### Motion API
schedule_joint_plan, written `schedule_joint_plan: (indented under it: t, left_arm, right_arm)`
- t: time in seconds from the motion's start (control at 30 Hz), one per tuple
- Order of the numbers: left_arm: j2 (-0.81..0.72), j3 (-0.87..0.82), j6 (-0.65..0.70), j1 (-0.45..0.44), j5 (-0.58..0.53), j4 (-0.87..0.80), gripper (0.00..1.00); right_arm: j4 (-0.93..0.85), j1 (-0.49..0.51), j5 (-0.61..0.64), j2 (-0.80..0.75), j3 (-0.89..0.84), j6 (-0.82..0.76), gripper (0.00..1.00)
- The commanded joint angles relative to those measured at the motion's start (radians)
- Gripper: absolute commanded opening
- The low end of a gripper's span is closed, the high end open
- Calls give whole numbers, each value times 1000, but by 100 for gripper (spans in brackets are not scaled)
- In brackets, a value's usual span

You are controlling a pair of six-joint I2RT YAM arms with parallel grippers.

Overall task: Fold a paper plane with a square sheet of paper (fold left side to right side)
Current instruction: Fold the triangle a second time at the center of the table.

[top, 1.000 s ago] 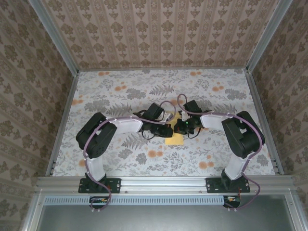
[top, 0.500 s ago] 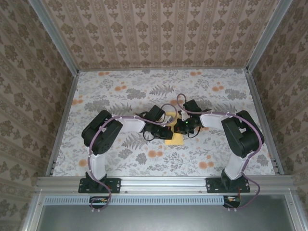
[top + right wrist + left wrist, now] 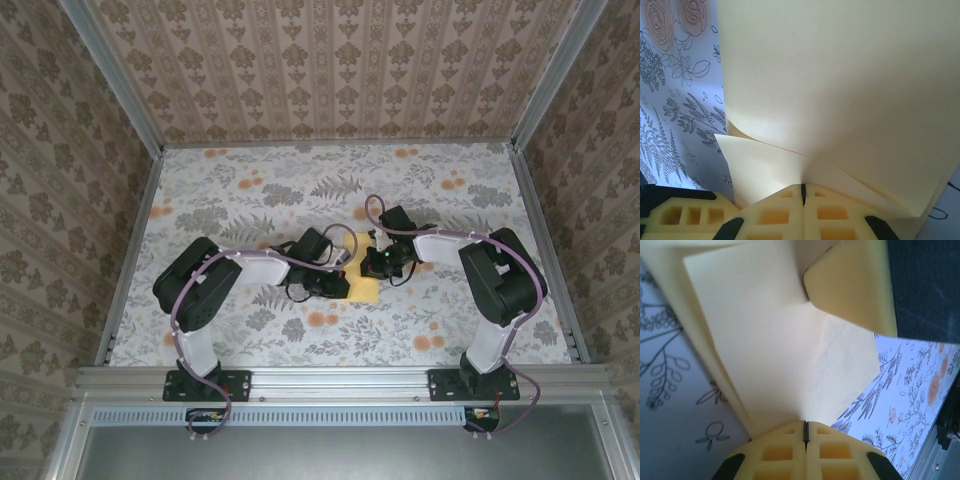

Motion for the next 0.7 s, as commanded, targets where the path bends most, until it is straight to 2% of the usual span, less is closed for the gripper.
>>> schedule_joint_plan:
  t: [0.0,0.27,0.43,0.53,0.6,0.67]
  left_arm:
    - [-31,-58,-13,9,-17,-84,2]
    - [-80,-103,-20,28,-17,-75,2]
    - [-149,-111,-16,64,12,-57,6]
    - [-187,-100,-20,99,32,-26,15]
    - [-190,-76,-20,120,40,-15,28]
    - [-172,-46,-13,131,41,-1,35]
  right_arm:
    - [-93,-6,89,43,-4,-19,0]
    - [-85,-8,81,27,-2,-18,0]
    - [-3,-14,23,-44,-17,8,6]
    - [53,-33,23,-126,-46,28,19]
    - [64,-54,50,-191,-75,30,31]
    - [75,-80,73,-247,-108,25,41]
